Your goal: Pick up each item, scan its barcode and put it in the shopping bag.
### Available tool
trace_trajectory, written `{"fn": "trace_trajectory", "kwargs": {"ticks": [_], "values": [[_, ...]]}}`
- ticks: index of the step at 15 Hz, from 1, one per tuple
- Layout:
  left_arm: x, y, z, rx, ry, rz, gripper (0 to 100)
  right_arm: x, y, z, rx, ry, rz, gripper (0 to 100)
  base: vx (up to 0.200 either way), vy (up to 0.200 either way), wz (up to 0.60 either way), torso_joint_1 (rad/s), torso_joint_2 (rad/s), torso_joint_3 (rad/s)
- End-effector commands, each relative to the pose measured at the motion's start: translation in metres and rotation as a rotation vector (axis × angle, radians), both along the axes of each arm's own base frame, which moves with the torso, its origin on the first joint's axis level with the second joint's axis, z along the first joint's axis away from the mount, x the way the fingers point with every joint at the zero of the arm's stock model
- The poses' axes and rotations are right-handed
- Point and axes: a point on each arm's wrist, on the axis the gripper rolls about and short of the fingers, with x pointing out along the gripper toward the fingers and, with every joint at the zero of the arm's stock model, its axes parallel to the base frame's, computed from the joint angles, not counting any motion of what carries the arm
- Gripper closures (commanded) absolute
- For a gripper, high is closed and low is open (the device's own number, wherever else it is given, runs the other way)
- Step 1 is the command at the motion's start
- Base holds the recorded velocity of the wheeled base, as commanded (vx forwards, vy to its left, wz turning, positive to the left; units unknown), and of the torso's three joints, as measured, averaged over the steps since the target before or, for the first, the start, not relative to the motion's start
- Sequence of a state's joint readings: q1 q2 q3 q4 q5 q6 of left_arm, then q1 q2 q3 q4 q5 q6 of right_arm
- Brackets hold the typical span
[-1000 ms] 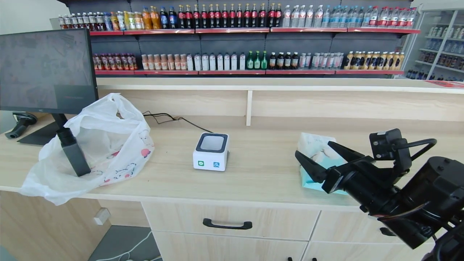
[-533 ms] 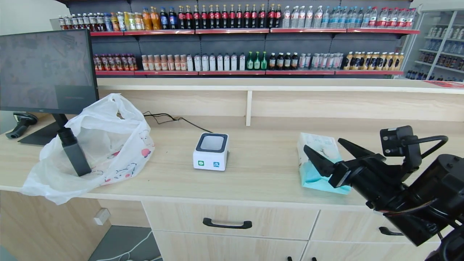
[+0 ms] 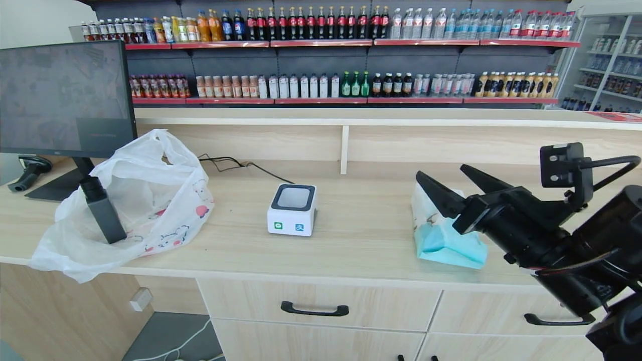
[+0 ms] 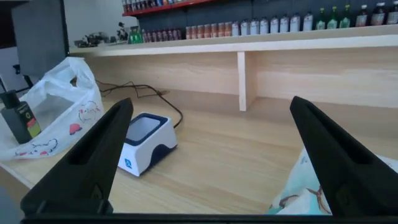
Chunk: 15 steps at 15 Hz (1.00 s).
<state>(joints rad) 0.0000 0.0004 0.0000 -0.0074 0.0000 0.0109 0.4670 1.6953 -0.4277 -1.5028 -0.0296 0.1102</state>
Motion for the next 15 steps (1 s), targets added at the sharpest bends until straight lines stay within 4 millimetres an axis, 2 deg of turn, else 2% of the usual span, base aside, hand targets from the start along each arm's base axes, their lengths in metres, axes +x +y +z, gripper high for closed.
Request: {"fn": "trace_trajectory", "kwargs": {"ticks": [1, 2, 3, 6, 8, 10, 13, 15], "values": [[0.000, 0.000, 0.000, 0.000, -0.001, 0.000, 0, 0.012, -0.010, 0.001, -0.035, 0.060, -0.018, 0, 0.000, 0.000, 0.00, 0.000, 0.00, 0.000], [0.000, 0.000, 0.000, 0.000, -0.001, 0.000, 0, 0.015, -0.021, 0.011, -0.076, 0.170, 0.043, 0, 0.000, 0.000, 0.00, 0.000, 0.00, 0.000], [0.000, 0.000, 0.000, 0.000, -0.001, 0.000, 0, 0.016, -0.022, 0.019, -0.108, 0.245, 0.105, 0, 0.000, 0.000, 0.00, 0.000, 0.00, 0.000], [0.000, 0.000, 0.000, 0.000, -0.001, 0.000, 0, 0.037, -0.015, 0.025, -0.139, 0.312, 0.093, 0, 0.000, 0.000, 0.00, 0.000, 0.00, 0.000], [0.000, 0.000, 0.000, 0.000, -0.001, 0.000, 0, 0.058, -0.010, 0.029, -0.142, 0.335, -0.009, 0, 0.000, 0.000, 0.00, 0.000, 0.00, 0.000], [0.000, 0.000, 0.000, 0.000, -0.001, 0.000, 0, 0.069, -0.010, 0.029, -0.156, 0.391, -0.139, 0, 0.000, 0.000, 0.00, 0.000, 0.00, 0.000], [0.000, 0.000, 0.000, 0.000, -0.001, 0.000, 0, 0.060, -0.014, 0.031, -0.229, 0.511, -0.207, 0, 0.000, 0.000, 0.00, 0.000, 0.00, 0.000], [0.000, 0.000, 0.000, 0.000, -0.001, 0.000, 0, 0.065, -0.014, 0.038, -0.257, 0.566, -0.281, 0, 0.000, 0.000, 0.00, 0.000, 0.00, 0.000]]}}
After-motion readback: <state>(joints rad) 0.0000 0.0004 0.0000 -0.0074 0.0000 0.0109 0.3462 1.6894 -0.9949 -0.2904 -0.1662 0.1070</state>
